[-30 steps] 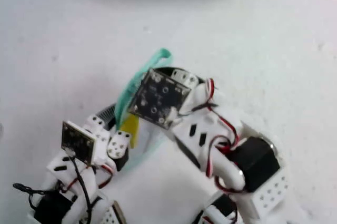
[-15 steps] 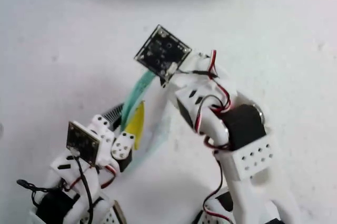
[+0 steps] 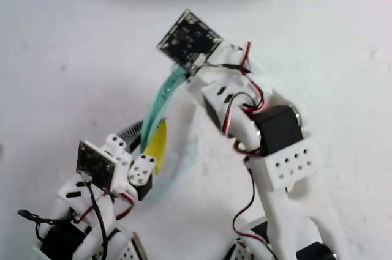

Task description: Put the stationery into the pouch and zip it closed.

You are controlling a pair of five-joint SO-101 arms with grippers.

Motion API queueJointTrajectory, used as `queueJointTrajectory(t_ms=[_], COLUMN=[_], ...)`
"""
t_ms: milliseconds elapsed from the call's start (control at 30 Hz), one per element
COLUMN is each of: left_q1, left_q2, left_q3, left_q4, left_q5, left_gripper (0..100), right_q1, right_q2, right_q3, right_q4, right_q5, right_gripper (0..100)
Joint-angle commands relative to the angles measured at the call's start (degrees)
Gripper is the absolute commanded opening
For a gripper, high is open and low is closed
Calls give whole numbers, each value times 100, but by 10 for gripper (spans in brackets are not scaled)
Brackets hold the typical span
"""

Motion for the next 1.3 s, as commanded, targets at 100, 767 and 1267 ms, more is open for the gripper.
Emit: queueJointTrajectory(t_ms=[100, 767, 1267], left_q1=[207, 330, 330], left_q2=[-13, -22, -22], left_q3=[-44, -44, -44], left_q4=[167, 211, 211], left_q5=[-211, -211, -211], left_gripper=[20, 20, 20], right_q1=[66, 2018, 2404], right_q2=[708, 1912, 2308], right_q3=[-914, -1187, -1204], right_q4=[-470, -409, -585], right_q5=[0, 334, 325], right_gripper=[17, 16, 16])
